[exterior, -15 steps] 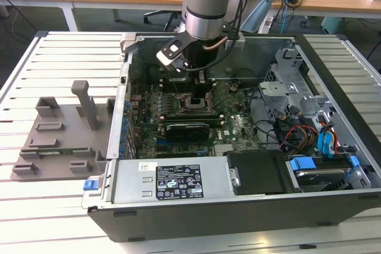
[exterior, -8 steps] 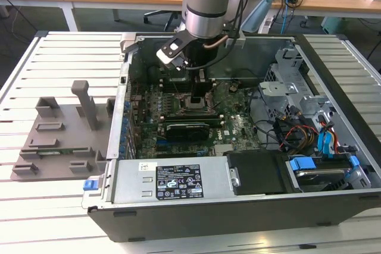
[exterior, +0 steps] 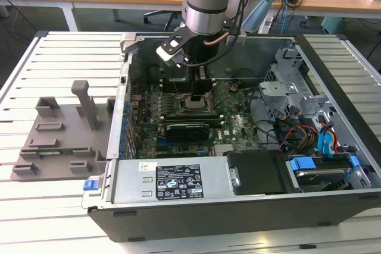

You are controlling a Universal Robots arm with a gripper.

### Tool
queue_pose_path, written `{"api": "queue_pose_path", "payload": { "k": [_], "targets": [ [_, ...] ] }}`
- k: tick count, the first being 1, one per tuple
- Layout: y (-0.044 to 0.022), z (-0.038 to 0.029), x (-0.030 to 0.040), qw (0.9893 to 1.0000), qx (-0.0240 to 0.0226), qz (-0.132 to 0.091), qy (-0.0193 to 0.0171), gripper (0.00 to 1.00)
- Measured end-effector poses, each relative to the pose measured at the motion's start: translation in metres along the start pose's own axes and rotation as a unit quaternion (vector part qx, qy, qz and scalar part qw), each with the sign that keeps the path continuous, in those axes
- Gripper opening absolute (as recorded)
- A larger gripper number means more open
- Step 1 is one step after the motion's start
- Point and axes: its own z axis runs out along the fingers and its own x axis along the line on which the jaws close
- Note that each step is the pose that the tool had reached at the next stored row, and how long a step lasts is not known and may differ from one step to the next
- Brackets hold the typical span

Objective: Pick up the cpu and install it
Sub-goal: 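Place the cpu into insertion slot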

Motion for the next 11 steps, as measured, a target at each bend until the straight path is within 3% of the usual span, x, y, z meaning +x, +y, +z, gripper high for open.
{"api": "queue_pose_path", "payload": {
  "k": [4, 8, 11],
  "targets": [
    [0.0000, -0.0015, 0.0005, 1.0000, 0.0000, 0.000, -0.0001, 0.60],
    [-0.0004, -0.0089, 0.0004, 1.0000, 0.0000, 0.000, 0.0000, 0.29],
    [-0.0007, -0.0165, 0.0002, 1.0000, 0.0000, 0.000, 0.0000, 0.17]
  ]
}}
